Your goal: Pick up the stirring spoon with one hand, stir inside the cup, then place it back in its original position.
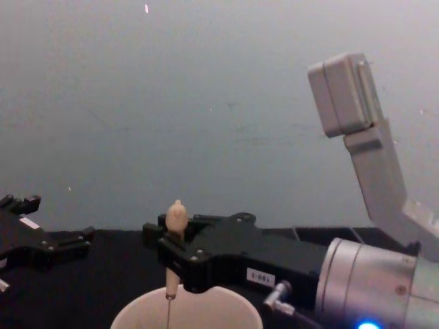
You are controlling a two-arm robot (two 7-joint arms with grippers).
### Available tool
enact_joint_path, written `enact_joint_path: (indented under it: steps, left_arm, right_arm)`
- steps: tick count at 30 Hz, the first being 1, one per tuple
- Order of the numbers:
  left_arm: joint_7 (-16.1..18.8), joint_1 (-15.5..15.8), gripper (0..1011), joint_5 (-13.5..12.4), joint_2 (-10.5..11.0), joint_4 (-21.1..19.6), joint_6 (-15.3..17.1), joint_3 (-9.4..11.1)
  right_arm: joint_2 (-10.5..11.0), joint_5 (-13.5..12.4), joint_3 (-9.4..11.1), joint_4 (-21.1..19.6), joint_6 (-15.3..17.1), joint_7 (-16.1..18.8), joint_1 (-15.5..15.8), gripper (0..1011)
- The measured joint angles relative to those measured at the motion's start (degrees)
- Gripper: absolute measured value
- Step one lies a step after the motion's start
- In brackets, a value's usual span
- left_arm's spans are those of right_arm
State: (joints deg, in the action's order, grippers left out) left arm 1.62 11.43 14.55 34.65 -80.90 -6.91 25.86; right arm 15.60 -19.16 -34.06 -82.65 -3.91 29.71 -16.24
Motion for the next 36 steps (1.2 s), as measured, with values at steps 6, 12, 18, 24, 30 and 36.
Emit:
enact_joint_path:
  steps: [6,12,18,24,30,36]
  left_arm:
    - [0.0,0.0,1001,0.0,0.0,0.0,0.0,0.0]
    - [0.0,0.0,1001,0.0,0.0,0.0,0.0,0.0]
    - [0.0,0.0,1001,0.0,0.0,0.0,0.0,0.0]
    - [0.0,0.0,1001,0.0,0.0,0.0,0.0,0.0]
    - [0.0,0.0,1001,0.0,0.0,0.0,0.0,0.0]
    - [0.0,0.0,1002,0.0,0.0,0.0,0.0,0.0]
  right_arm:
    - [-0.7,0.7,0.6,1.2,-0.4,-0.8,-0.8,164]
    - [-0.4,0.9,1.3,1.4,-0.3,-1.2,-0.5,164]
    - [0.3,0.8,1.9,0.5,0.0,-1.2,0.3,164]
    - [0.6,0.4,2.1,-0.5,0.1,-0.7,0.9,164]
    - [0.6,0.0,2.2,-0.9,0.1,-0.5,1.0,164]
    - [0.6,-0.1,2.2,-1.1,0.1,-0.5,1.0,164]
